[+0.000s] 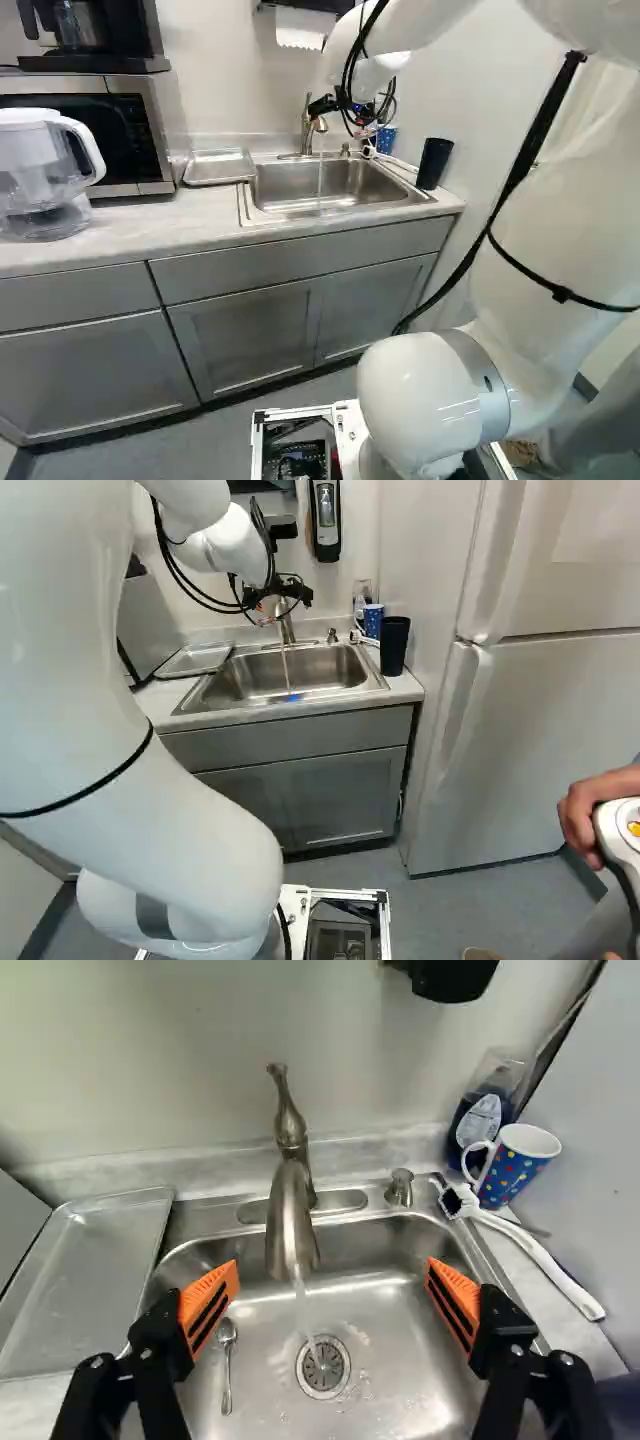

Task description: Rinse the cup and place it in the tray

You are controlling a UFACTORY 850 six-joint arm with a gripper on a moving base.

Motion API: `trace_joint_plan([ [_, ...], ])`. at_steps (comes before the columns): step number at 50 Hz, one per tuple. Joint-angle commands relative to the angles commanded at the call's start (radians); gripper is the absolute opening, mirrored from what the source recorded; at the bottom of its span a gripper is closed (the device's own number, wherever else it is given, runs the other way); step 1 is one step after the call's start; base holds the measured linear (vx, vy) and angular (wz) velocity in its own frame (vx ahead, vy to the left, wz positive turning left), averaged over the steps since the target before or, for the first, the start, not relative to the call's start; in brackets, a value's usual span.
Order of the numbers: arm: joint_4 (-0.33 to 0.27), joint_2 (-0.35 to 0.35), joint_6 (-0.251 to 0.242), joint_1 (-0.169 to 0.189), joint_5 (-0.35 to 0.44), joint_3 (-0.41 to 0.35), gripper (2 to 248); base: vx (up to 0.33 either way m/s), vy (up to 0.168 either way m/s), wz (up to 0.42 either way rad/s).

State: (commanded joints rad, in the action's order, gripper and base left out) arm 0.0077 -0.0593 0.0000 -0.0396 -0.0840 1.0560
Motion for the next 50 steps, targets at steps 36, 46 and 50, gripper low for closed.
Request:
trace_joint_plan([
  [36, 0.0, -0.082, 0.0, 0.028, -0.099, -0.078, 247, 0.0, 0.0, 0.0],
  [46, 0.0, -0.082, 0.0, 0.053, -0.099, -0.078, 247, 0.0, 0.0, 0.0],
  [50, 0.0, -0.082, 0.0, 0.066, -0.099, -0.078, 247, 0.0, 0.0, 0.0],
])
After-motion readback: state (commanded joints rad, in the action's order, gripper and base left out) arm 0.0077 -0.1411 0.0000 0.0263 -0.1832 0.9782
